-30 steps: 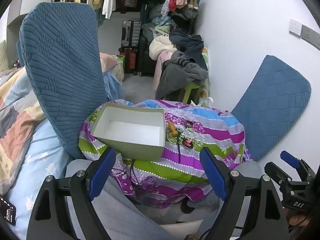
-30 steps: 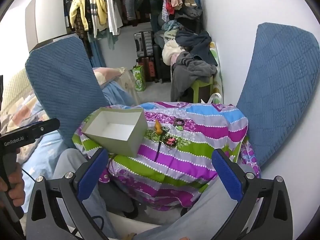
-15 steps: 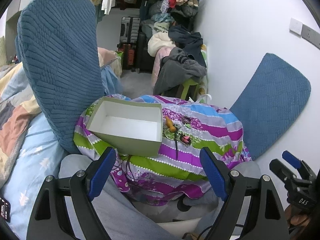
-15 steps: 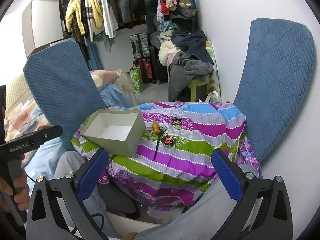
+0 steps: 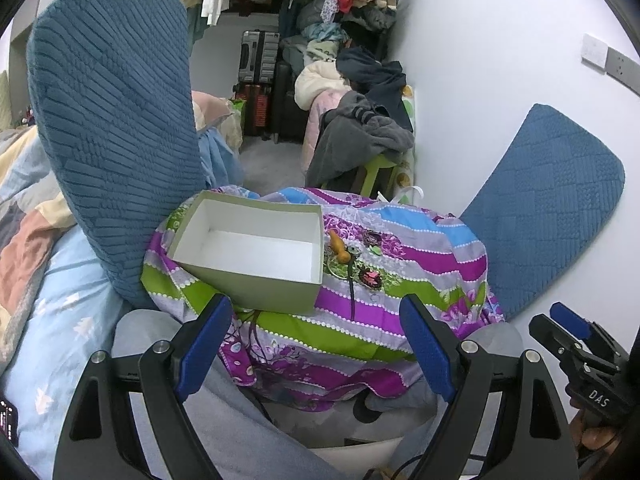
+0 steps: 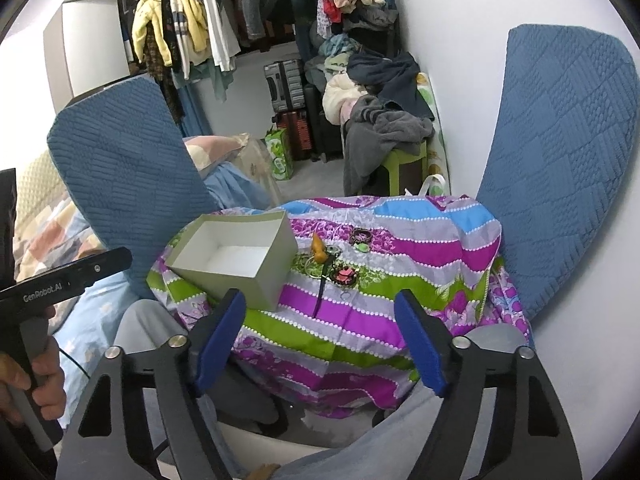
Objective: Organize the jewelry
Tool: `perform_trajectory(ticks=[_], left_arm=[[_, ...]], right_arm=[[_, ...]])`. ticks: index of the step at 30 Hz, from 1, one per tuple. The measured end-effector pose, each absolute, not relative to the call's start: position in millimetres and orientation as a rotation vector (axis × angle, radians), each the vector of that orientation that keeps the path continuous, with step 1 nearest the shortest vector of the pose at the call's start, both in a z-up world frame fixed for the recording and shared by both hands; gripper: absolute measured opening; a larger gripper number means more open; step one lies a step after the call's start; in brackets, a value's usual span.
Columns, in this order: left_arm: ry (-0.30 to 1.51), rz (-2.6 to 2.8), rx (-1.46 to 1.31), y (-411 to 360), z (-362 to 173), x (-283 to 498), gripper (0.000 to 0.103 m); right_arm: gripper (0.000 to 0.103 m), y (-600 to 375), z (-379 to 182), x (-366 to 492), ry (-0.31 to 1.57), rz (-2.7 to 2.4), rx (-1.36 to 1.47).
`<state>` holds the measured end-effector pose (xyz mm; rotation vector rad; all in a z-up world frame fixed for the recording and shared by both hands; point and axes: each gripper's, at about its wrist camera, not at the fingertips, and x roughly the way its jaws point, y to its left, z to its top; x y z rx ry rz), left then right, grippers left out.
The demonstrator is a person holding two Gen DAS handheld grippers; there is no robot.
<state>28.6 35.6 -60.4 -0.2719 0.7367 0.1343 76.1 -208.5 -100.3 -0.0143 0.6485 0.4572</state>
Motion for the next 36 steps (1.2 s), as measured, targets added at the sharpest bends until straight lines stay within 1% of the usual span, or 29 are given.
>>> perform_trajectory(ticks=[1, 5, 17, 18, 20, 23, 30, 32, 34, 35, 36], left_arm=[[0.739, 0.133, -0.273, 35.3, -61.2, 32.2, 0.086], [0.747, 0.126, -0.273, 35.2, -64.7, 48.7, 0.086], [0.754, 0.082, -0.25, 29.0, -74.0, 115.3, 0.086], [0.754, 0.079, -0.251, 27.6, -76.8, 121.3, 0.086], [0.764, 0.058, -0.265, 23.3, -84.7, 133.6, 0.086], [0.776, 0.035, -0.275, 15.9, -98.6, 150.2, 0.085], [0.807, -0.031, -0.292, -1.3, -135.7, 188.3, 0.084], [0.833, -0.042, -0.293, -2.5, -147.0, 195.6, 0.073], [0.865, -0.058, -0.307, -5.7, -162.5, 206.8, 0.069], [0.877, -0.061, -0.313, -6.4, -168.7, 211.2, 0.065], [0.884, -0.064, -0.319, -6.4, -173.7, 213.0, 0.064]], right_arm=[[0.068, -208.4, -101.4, 78.1, 0.651, 0.46, -0.012], [0.062, -208.1, -104.6, 89.4, 0.659, 0.465, -0.018], [0.06, -201.0, -114.1, 138.7, 0.671, 0.472, -0.022], [0.058, -201.1, -117.7, 144.8, 0.678, 0.466, -0.021], [0.05, -202.1, -126.7, 158.1, 0.702, 0.464, -0.016], [0.045, -205.2, -141.7, 179.7, 0.725, 0.466, 0.001], [0.043, -207.5, -189.4, 229.7, 0.79, 0.488, 0.017], [0.043, -205.7, -203.1, 242.5, 0.815, 0.503, 0.009], [0.043, -203.7, -218.3, 256.8, 0.819, 0.516, 0.001], [0.043, -202.0, -225.5, 264.0, 0.828, 0.529, -0.001], [0.043, -200.2, -234.4, 271.6, 0.855, 0.543, 0.0]])
